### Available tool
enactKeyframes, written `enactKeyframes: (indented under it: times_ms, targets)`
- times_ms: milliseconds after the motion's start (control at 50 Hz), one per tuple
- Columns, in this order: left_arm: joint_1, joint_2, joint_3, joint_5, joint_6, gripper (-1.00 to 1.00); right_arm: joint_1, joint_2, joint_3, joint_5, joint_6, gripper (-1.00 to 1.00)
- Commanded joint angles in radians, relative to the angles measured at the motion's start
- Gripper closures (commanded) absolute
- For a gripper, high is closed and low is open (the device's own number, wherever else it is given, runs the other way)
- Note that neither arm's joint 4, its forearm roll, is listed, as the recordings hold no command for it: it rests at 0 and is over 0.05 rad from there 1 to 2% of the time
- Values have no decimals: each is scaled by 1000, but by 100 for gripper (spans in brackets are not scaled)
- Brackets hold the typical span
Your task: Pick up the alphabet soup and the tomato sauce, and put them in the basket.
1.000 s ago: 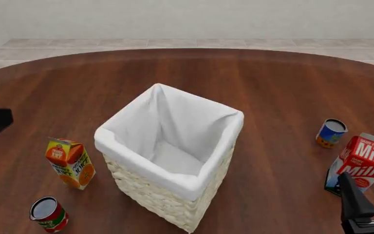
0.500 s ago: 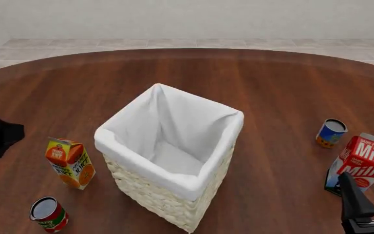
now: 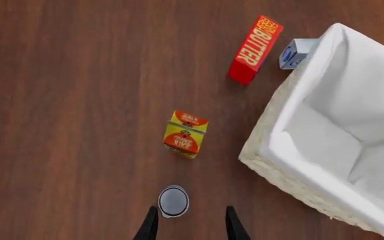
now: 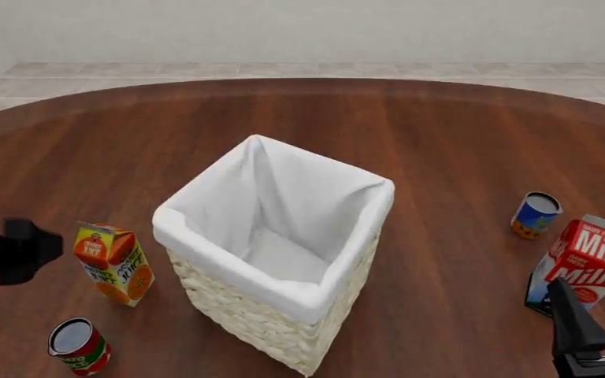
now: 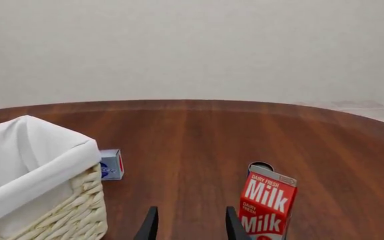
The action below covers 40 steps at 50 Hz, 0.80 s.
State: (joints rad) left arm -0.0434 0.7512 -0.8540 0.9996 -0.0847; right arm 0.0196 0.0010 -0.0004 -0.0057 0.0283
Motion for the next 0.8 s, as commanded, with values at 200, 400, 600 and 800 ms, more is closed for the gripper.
enactKeyframes:
  times_ms: [200, 400, 600, 800]
  targets:
    - [25, 5, 82, -14, 2, -100, -2, 0, 0, -1, 3, -100]
    - [77, 28, 118, -49, 57, -100, -4, 0, 0, -1, 5, -100]
    - [87, 45, 165, -84, 73, -100, -5, 0, 0, 1, 7, -100]
    - [50, 49, 219, -126, 39, -100, -6, 0, 0, 0, 8, -100]
